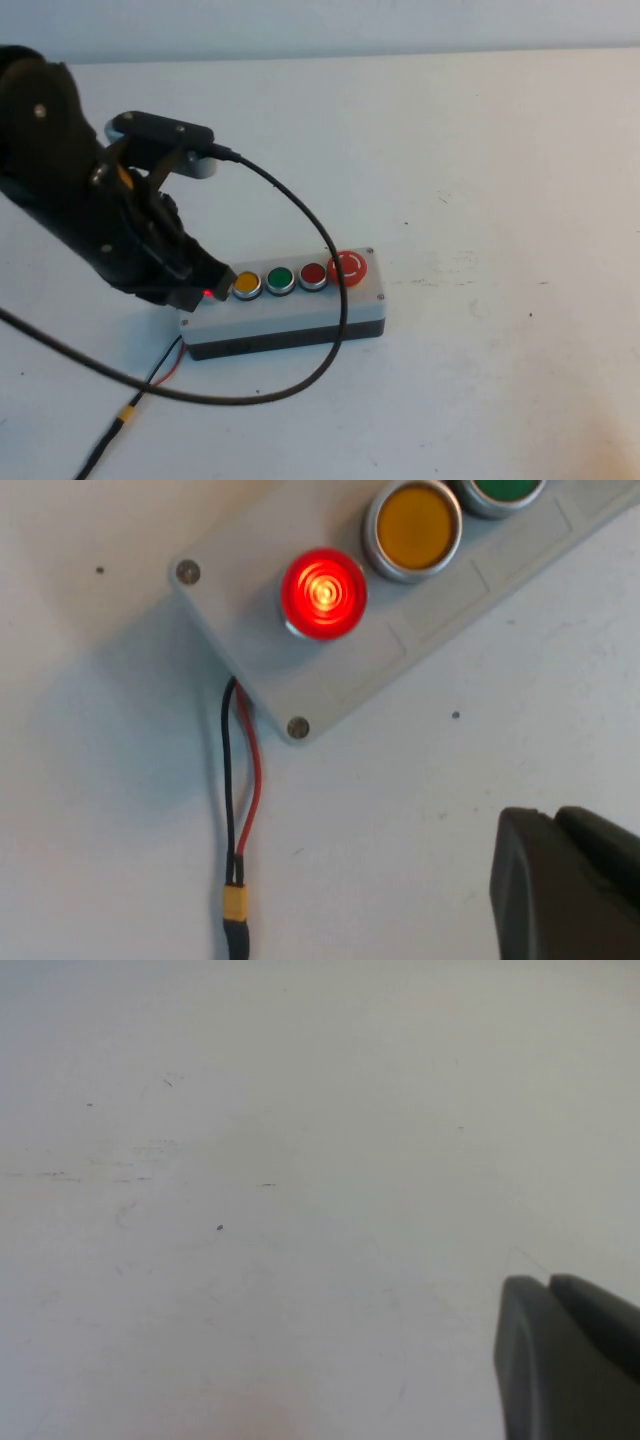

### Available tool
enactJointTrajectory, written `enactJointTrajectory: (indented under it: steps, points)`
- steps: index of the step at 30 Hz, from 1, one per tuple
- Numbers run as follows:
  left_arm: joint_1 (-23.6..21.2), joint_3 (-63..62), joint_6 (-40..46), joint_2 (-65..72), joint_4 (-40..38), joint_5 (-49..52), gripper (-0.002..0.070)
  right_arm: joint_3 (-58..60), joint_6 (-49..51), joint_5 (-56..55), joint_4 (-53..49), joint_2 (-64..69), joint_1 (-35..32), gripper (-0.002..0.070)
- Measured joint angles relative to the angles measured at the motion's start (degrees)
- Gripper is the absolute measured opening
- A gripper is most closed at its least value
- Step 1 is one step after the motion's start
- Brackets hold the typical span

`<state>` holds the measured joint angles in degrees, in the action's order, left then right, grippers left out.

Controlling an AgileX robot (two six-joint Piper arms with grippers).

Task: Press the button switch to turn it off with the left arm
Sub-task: Press the button to turn off

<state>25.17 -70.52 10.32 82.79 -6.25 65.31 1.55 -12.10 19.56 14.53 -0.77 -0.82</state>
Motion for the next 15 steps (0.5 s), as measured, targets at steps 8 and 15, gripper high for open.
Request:
enactJointTrajectory:
  steps: [8, 15]
  points:
    - [0.2, -9.3, 0.0, 11.5, 0.9, 2.8, -0.0002, 0.0, 0.0, 0.0, 0.0, 0.0, 0.0, -0.0016]
    - [0.2, -13.1, -0.5, 18.0, 2.4, 4.2, -0.0002, 0.0, 0.0, 0.0, 0.0, 0.0, 0.0, -0.0016]
